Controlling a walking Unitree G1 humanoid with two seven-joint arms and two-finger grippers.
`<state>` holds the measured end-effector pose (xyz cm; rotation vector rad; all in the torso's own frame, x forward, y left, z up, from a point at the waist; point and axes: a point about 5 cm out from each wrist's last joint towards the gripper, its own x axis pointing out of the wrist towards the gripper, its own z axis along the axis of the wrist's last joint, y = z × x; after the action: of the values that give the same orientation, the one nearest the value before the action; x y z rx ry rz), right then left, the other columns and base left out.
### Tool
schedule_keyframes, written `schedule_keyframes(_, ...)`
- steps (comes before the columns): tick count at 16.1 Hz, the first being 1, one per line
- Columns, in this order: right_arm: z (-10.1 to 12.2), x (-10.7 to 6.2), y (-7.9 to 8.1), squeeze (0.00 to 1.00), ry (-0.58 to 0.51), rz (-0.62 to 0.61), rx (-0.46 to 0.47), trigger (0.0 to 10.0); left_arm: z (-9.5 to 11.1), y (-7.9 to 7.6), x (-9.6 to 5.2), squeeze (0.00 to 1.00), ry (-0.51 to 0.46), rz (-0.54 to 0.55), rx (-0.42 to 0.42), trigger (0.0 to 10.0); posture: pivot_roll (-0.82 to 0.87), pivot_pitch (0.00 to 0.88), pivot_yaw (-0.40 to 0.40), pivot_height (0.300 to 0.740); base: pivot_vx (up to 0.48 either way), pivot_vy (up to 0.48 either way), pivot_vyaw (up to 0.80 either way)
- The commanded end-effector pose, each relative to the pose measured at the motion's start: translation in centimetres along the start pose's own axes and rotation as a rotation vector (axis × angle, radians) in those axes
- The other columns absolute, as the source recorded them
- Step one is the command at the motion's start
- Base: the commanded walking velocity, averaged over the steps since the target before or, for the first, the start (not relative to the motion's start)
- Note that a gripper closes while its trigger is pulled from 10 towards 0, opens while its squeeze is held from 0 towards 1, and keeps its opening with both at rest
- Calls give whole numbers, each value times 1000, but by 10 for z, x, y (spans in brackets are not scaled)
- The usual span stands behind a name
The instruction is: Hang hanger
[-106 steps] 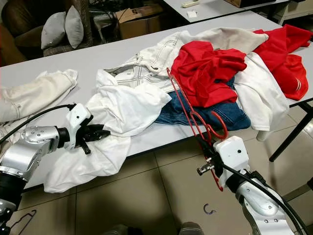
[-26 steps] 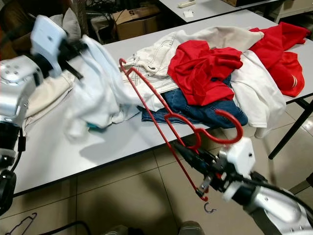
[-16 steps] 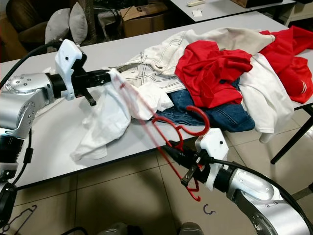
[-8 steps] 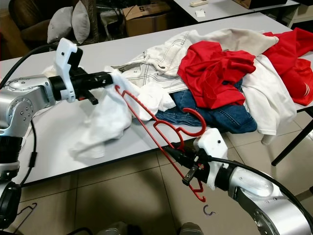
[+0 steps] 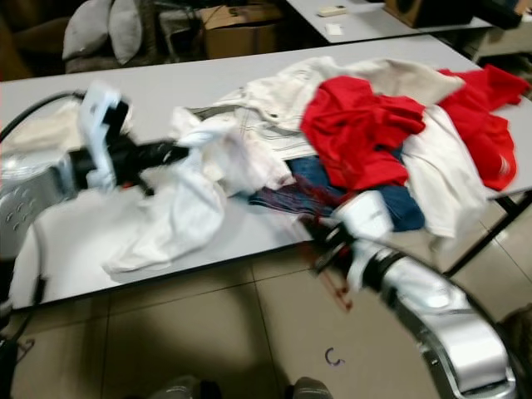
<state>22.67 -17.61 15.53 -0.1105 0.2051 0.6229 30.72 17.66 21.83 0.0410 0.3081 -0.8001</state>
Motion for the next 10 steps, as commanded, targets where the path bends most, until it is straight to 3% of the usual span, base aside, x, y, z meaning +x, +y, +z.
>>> schedule_keyframes(1,6,-8,2,0,-58,4,24,10000,3,-2,-5,0,7,22,36,0,-108,0,14,740,0,0,0)
schedule_keyframes(4,6,-15,-2,0,-76,-45,75,10000,10,-10,-3,0,-19,-47,36,0,-117,0,25,740,0,0,0)
schedule_keyframes(6,-1,-18,5,0,-25,48,59,10000,21,-17,10,0,-108,-88,8,0,-157,0,60,740,0,0,0)
schedule_keyframes(10,-19,-28,23,0,110,188,86,10000,37,-17,29,0,-220,-34,15,0,-172,0,67,740,0,0,0)
